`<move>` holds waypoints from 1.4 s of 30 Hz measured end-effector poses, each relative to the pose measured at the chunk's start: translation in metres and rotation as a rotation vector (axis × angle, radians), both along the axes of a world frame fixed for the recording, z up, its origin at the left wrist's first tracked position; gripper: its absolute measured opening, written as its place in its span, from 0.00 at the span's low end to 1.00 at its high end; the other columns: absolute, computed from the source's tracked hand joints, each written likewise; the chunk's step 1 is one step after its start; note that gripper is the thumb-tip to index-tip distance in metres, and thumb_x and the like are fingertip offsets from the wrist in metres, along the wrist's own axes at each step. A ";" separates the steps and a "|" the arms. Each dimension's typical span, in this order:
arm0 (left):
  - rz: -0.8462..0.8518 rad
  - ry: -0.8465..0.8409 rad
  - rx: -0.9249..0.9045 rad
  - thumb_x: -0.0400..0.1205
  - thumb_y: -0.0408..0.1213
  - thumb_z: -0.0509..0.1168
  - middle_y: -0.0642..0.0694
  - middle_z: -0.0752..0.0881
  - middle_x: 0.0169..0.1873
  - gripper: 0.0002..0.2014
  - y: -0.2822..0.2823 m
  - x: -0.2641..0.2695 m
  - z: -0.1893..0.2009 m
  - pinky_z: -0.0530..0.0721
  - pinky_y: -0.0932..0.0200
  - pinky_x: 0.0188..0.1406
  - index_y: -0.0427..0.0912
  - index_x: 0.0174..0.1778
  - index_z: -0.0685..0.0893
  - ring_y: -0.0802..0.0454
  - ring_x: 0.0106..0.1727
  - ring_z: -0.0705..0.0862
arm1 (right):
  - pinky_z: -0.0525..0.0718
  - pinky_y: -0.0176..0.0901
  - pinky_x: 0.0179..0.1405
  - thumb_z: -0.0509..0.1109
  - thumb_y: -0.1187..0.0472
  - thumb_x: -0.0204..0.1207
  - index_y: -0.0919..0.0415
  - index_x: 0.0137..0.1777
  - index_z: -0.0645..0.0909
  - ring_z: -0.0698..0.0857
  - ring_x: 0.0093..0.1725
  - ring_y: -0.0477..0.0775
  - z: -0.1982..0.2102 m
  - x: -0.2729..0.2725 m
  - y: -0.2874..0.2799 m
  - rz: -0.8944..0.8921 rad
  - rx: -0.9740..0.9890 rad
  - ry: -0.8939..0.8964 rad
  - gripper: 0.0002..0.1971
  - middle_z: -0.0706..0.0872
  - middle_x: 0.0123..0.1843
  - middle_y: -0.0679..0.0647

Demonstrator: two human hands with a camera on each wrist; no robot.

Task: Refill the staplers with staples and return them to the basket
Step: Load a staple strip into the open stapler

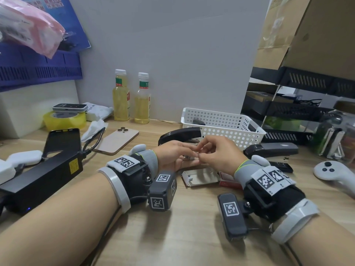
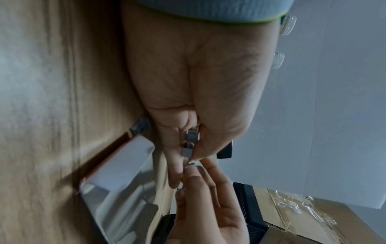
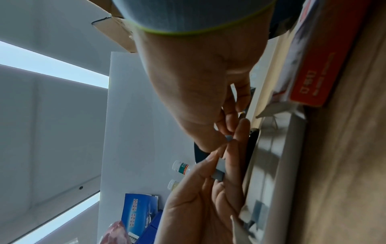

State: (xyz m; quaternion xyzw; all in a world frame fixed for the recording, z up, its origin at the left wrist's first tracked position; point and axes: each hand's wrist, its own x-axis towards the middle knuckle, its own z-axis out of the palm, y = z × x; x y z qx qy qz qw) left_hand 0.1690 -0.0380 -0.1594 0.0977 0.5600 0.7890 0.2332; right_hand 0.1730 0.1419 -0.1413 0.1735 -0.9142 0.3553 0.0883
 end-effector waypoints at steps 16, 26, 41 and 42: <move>-0.023 -0.021 0.089 0.82 0.14 0.53 0.20 0.84 0.60 0.18 -0.001 0.001 0.001 0.85 0.52 0.63 0.18 0.67 0.78 0.31 0.64 0.86 | 0.89 0.46 0.52 0.77 0.62 0.70 0.51 0.40 0.87 0.89 0.42 0.46 0.000 -0.006 0.018 -0.013 -0.087 0.049 0.04 0.92 0.38 0.48; -0.038 -0.022 0.114 0.81 0.11 0.50 0.20 0.80 0.66 0.21 -0.002 -0.002 -0.001 0.87 0.52 0.61 0.17 0.69 0.75 0.27 0.67 0.83 | 0.84 0.37 0.56 0.78 0.62 0.74 0.52 0.48 0.92 0.90 0.48 0.43 -0.010 -0.029 0.030 -0.167 -0.148 0.023 0.06 0.92 0.43 0.44; -0.047 -0.040 0.126 0.85 0.16 0.54 0.19 0.82 0.62 0.16 -0.002 0.005 0.003 0.85 0.51 0.64 0.17 0.67 0.76 0.29 0.65 0.85 | 0.79 0.29 0.45 0.78 0.61 0.73 0.49 0.43 0.93 0.88 0.44 0.36 -0.009 -0.028 0.027 -0.121 -0.138 0.024 0.05 0.93 0.40 0.42; -0.050 -0.038 0.123 0.86 0.17 0.53 0.19 0.83 0.62 0.15 -0.002 0.005 0.003 0.85 0.52 0.64 0.17 0.67 0.76 0.30 0.65 0.85 | 0.81 0.32 0.48 0.78 0.60 0.72 0.49 0.43 0.93 0.89 0.45 0.38 -0.010 -0.028 0.027 -0.126 -0.132 0.027 0.05 0.93 0.40 0.43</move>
